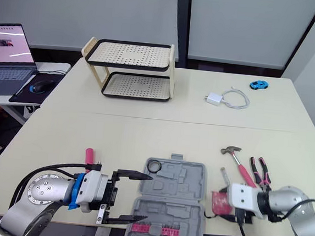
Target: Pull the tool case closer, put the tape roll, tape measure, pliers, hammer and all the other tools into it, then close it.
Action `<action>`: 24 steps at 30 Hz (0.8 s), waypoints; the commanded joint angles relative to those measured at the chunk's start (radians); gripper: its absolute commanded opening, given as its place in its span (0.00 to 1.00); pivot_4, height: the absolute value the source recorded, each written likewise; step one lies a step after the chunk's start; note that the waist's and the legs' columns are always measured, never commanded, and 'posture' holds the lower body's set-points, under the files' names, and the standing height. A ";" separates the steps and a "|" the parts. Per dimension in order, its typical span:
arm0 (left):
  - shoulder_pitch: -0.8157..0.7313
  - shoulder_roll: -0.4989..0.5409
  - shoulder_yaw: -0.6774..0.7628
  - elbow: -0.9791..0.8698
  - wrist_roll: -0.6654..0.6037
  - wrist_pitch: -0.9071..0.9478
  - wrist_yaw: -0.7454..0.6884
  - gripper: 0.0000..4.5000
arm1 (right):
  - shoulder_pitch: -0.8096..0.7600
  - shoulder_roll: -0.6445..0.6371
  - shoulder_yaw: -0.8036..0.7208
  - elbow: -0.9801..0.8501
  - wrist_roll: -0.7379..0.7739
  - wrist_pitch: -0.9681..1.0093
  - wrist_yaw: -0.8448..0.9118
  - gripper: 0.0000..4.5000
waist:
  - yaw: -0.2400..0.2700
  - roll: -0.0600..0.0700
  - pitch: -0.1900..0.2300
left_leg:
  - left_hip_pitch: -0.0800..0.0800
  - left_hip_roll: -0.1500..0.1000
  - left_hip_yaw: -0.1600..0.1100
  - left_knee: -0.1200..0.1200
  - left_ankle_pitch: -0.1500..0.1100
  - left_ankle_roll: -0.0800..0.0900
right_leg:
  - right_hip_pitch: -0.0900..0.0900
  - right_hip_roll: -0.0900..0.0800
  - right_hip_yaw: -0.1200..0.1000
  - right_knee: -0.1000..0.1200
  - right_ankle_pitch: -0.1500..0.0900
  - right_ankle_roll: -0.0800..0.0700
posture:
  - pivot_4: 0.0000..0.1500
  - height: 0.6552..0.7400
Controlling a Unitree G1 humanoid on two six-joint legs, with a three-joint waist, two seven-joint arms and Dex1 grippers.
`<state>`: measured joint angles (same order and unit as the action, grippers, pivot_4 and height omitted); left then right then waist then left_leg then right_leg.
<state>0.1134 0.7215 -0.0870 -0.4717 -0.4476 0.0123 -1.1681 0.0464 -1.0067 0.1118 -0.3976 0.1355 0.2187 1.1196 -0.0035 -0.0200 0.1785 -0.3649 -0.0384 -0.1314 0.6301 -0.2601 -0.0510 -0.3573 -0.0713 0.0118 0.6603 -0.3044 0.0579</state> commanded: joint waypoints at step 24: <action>-0.009 0.067 0.138 -0.042 -0.088 0.219 0.064 1.00 | -0.463 0.098 0.345 -0.218 -0.030 0.690 -0.203 0.70 | -0.006 0.001 0.002 | -0.015 -0.001 0.000 0.001 0.000 0.000 | -0.016 0.000 -0.001 0.003 0.002 0.000 | 1.00 1.00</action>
<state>0.1113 0.7829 0.0471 -0.4996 -0.5106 0.2322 -1.0965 -0.4059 -0.9107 0.4471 -0.6189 0.1288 0.9243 0.9300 -0.0096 -0.0187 0.1803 -0.3798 -0.0390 -0.1317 0.6312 -0.2597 -0.0513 -0.3739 -0.0716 0.0110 0.6629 -0.3026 0.0575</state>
